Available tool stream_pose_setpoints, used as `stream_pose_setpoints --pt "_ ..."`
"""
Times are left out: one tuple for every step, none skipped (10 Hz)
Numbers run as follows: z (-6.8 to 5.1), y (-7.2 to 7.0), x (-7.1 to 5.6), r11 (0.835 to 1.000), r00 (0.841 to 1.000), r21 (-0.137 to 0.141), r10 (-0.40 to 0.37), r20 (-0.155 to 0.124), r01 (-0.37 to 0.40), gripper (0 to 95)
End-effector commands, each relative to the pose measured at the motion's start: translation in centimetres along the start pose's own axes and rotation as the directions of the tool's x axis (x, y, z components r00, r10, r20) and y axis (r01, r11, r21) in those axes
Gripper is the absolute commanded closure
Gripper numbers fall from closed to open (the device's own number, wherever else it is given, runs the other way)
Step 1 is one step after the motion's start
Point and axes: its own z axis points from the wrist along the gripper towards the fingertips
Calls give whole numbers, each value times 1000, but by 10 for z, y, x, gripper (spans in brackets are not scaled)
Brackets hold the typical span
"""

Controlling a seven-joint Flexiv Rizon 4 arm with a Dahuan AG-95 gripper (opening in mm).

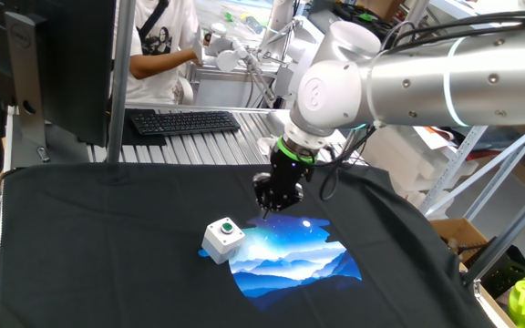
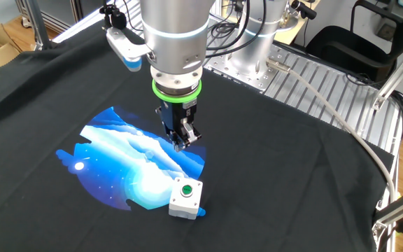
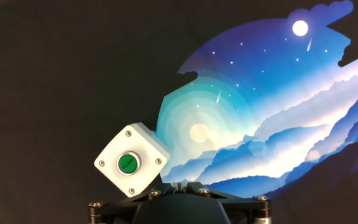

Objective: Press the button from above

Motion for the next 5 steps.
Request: stream_pose_setpoints --pt "1 2 -1 1000 1000 -5 -2 -3 2 950" --pt "2 5 -3 1000 1000 -6 -1 -2 1 950" --pt "2 7 -5 1000 1000 -7 -2 -1 2 950" --pt "2 10 -7 1000 1000 -7 -1 -4 1 950" --pt "2 12 -8 1000 1000 -3 0 -3 0 950"
